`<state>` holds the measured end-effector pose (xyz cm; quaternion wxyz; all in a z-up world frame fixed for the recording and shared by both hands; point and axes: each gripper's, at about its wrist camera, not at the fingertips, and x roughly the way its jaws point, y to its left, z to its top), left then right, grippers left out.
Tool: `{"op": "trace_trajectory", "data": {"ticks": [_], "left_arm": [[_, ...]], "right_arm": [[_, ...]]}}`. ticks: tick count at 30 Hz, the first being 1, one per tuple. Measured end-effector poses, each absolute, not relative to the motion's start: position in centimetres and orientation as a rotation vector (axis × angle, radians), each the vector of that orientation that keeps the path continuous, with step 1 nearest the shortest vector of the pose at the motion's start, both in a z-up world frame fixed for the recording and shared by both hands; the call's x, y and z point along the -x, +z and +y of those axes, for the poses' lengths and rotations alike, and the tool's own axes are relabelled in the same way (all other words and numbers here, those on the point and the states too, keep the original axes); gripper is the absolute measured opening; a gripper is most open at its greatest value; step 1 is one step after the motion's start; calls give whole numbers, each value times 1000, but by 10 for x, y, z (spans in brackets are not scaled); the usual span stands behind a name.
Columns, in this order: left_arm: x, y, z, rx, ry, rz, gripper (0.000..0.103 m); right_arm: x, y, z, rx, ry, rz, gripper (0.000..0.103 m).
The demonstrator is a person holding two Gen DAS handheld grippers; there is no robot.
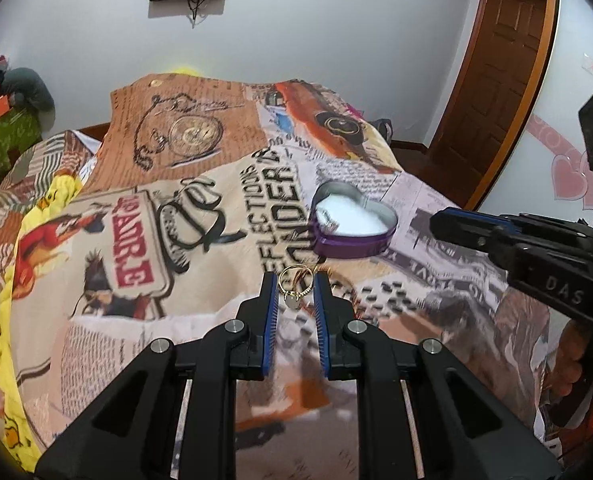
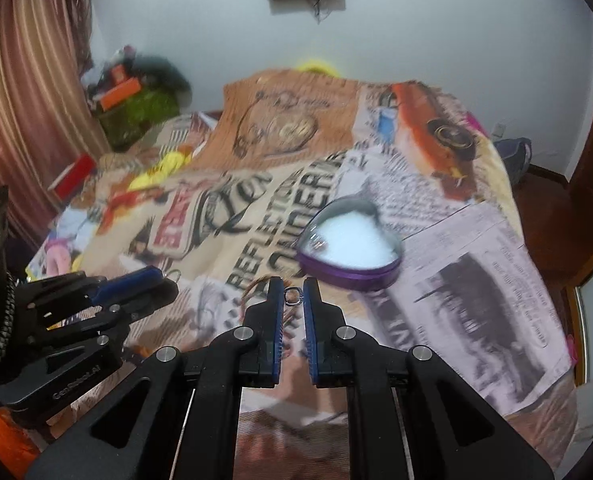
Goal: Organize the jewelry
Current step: 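Carry the gold ring in the left tool into the heart tin and release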
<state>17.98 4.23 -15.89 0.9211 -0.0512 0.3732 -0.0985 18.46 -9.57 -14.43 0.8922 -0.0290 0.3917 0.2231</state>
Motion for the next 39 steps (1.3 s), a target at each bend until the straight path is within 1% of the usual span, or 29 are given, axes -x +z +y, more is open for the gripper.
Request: {"op": "trace_trajectory", "data": {"ticks": [9, 20, 39], "left_arm": [[-213, -148, 18, 79, -220, 742, 17], [-262, -148, -9, 54, -274, 747, 17], [-319, -187, -17, 52, -333, 884, 17]], "right_arm": [[-200, -127, -128, 14, 448, 732, 9], [-227, -128, -143, -23, 452, 710, 9], [-274, -182, -134, -10, 518, 878, 9]]}}
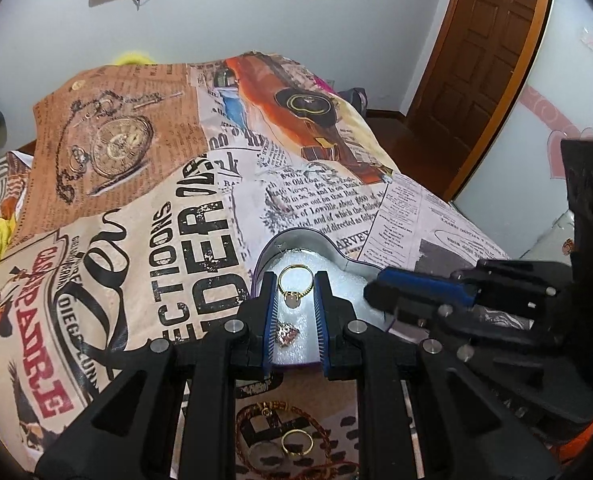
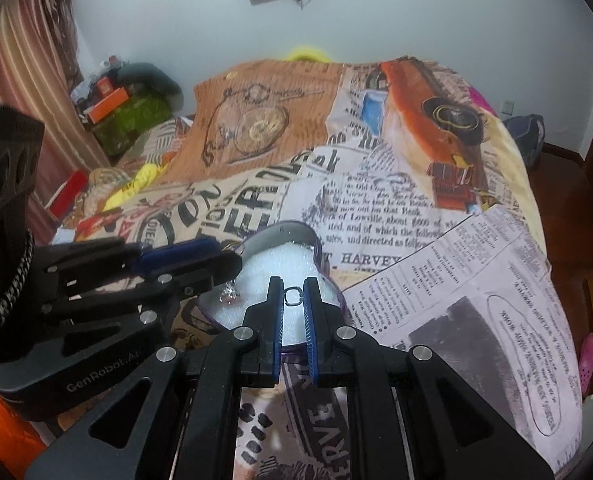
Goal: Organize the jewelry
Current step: 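Carry the gold ring in the left tool into the heart tin and release, then move the open left tool back to the jewelry pile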
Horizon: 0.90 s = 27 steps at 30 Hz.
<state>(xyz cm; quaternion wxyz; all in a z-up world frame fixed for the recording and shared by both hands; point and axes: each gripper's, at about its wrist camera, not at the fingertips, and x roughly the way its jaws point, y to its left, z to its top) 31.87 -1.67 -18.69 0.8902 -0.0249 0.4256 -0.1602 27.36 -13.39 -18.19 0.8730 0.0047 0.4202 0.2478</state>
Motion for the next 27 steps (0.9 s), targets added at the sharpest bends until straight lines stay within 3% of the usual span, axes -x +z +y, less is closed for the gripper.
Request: {"op": "trace_trajectory", "data": {"ticks": [22, 27], "left_arm": [[-308, -166, 3, 62, -289, 860, 17], [-293, -157, 7, 26, -268, 842, 17]], "right_arm": [[-277, -197, -115, 88, 519, 935, 9], [-272, -189, -114, 97, 509, 922, 19]]}}
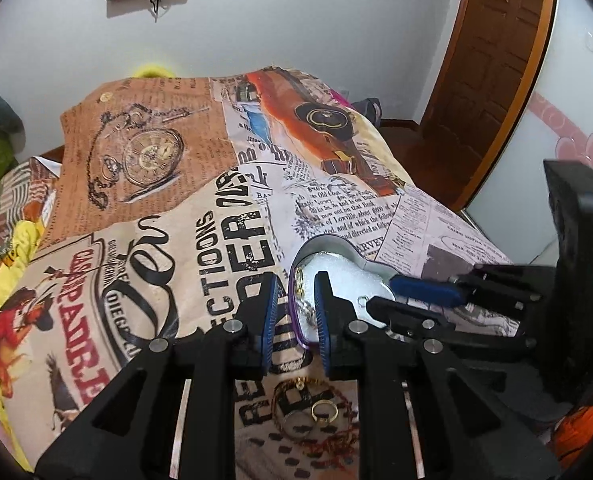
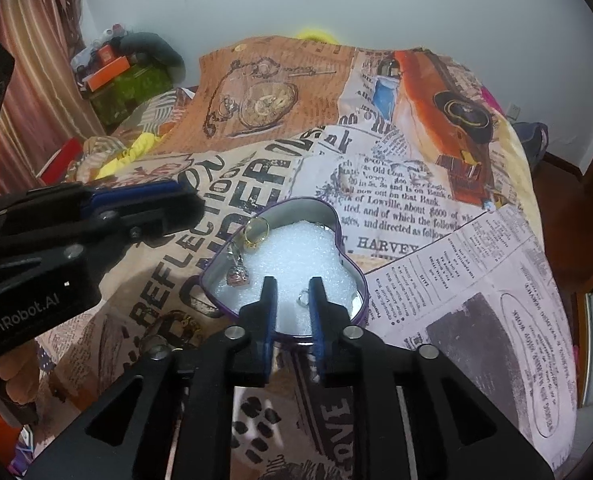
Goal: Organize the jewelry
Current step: 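Move the open left tool back to the jewelry pile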
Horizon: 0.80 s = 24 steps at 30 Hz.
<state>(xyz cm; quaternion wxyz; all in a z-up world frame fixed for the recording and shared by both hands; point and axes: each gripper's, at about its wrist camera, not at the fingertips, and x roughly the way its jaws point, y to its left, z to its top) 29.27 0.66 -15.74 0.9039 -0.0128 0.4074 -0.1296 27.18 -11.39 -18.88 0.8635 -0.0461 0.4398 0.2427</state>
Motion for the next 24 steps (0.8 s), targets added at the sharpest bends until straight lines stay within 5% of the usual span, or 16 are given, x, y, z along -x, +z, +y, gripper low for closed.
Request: {"op": "trace_trajectory", "data": {"ticks": [3, 9, 24], "left_arm": [[-282, -152, 7, 6, -256, 831, 18], [-258, -137, 14, -7, -230, 796, 32], [-204, -131, 43, 10, -160, 799, 40]], "right_arm": [[-265, -180, -113, 108, 501, 898, 28], [-251, -162, -114, 121, 487, 859, 28], [-210, -137, -115, 120, 472, 822, 30]]}}
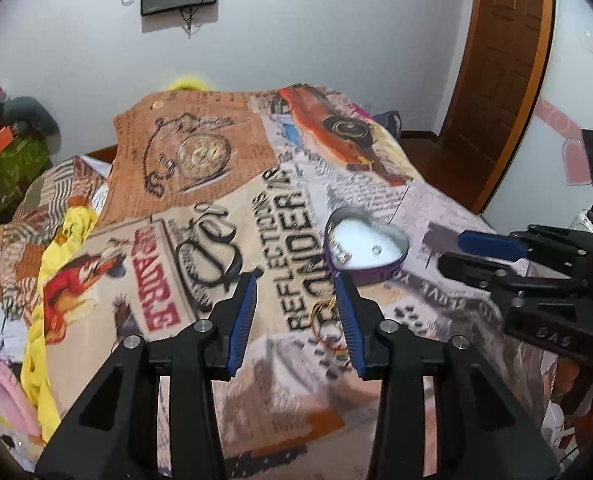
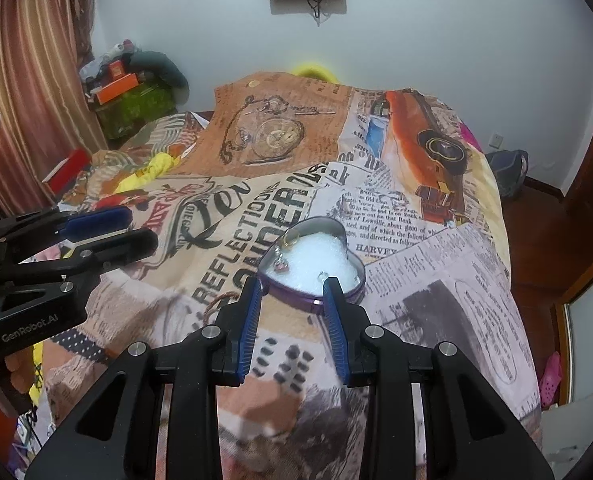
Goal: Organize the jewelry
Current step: 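Move the open left tool back to the jewelry pile, then close the left tool on a small ring while the right tool closes on the gold chain bracelet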
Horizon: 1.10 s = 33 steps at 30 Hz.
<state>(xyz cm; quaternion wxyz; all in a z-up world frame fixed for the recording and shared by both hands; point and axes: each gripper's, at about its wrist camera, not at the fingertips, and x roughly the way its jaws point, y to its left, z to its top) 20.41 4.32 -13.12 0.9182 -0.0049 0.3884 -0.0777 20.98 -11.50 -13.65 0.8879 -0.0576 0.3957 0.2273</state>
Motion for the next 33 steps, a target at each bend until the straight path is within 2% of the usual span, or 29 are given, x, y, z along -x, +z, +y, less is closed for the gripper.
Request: {"op": "trace_trajectory", "data": {"ticks": [3, 15, 23, 28, 30, 33], "left_arm": [[-197, -143, 52, 22, -141, 830, 40], [-203, -194, 51, 33, -136, 948, 40], [-226, -203, 35, 39, -183, 960, 40], [-235, -204, 20, -6, -225, 951, 14], [-237, -207, 16, -17, -242, 954, 7], [-238, -210, 11, -23, -282, 964, 6]], "right_arm": [[-203, -141, -115, 119, 472, 836, 36], [-190, -179, -104, 133, 486, 944, 37], [-192, -190, -112, 118, 486, 975, 37], [-195, -194, -117, 96, 490, 988, 37], [-197, -196, -118, 92, 491, 992, 37], [-198, -199, -119, 85, 497, 999, 37]]}}
